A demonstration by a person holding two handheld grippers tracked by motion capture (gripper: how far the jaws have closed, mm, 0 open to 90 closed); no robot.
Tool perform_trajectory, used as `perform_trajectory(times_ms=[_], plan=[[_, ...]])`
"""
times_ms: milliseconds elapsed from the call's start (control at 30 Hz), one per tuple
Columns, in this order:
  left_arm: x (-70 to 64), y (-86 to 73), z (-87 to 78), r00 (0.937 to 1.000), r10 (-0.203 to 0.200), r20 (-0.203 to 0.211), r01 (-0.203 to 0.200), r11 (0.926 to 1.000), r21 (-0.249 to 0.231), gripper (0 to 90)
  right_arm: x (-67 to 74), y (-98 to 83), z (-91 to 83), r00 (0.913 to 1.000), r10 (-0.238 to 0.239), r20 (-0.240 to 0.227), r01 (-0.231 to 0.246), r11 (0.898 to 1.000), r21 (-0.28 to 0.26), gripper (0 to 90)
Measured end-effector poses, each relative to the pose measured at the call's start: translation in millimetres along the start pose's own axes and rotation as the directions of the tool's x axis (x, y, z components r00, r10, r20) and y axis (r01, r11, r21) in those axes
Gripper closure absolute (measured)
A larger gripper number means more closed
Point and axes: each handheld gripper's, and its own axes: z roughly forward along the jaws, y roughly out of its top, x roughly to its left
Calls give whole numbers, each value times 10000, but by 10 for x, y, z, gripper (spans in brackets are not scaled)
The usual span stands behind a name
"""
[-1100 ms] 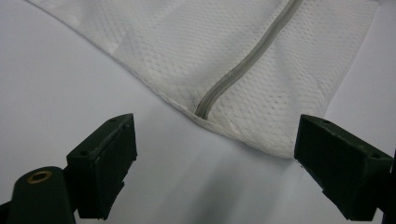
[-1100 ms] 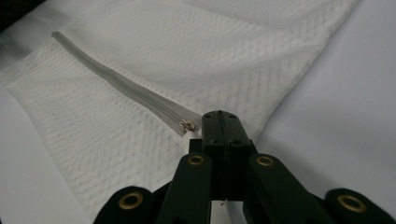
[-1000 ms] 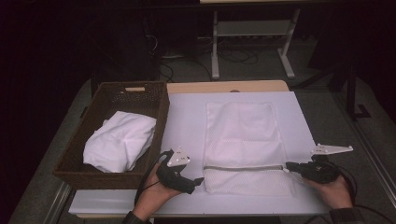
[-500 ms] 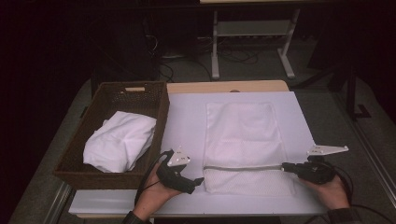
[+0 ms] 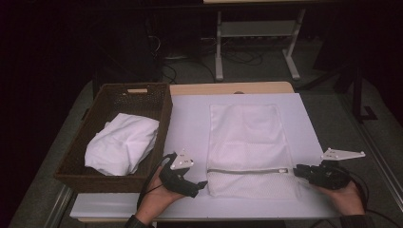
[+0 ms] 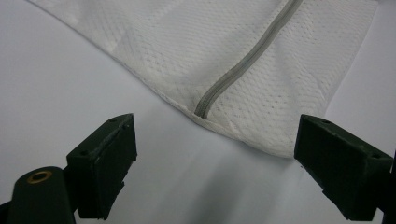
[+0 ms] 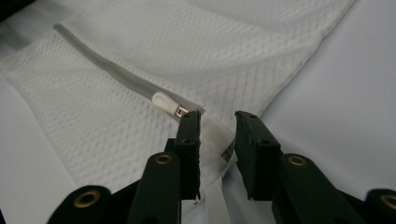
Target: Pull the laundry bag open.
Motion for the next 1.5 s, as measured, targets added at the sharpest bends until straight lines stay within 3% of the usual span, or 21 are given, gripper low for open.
perform_trajectory(times_ms=[167, 500, 833, 1167, 1500], plan=[[-4, 3, 1, 10000, 14, 0, -14, 10000, -2, 125, -18, -39, 50, 9994, -328, -71, 329, 9994, 61, 586], [-10, 4, 7, 10000, 16, 24, -16, 10000, 10, 125, -25, -45, 143, 9958, -911, 105, 906, 9953, 355, 562], [-18, 7, 17, 10000, 25, 46, -25, 10000, 41, 125, 40, -24, 216, 9866, -1498, 641, 1450, 9867, 736, 651], [-28, 10, 34, 10000, 47, 74, -48, 10000, 57, 125, 57, 3, 232, 9849, -1495, 869, 1412, 9855, 944, 727], [-15, 3, 31, 10000, 47, 52, -47, 10000, -9, 125, 58, 15, 247, 9888, -1310, 709, 1243, 9880, 913, 845]])
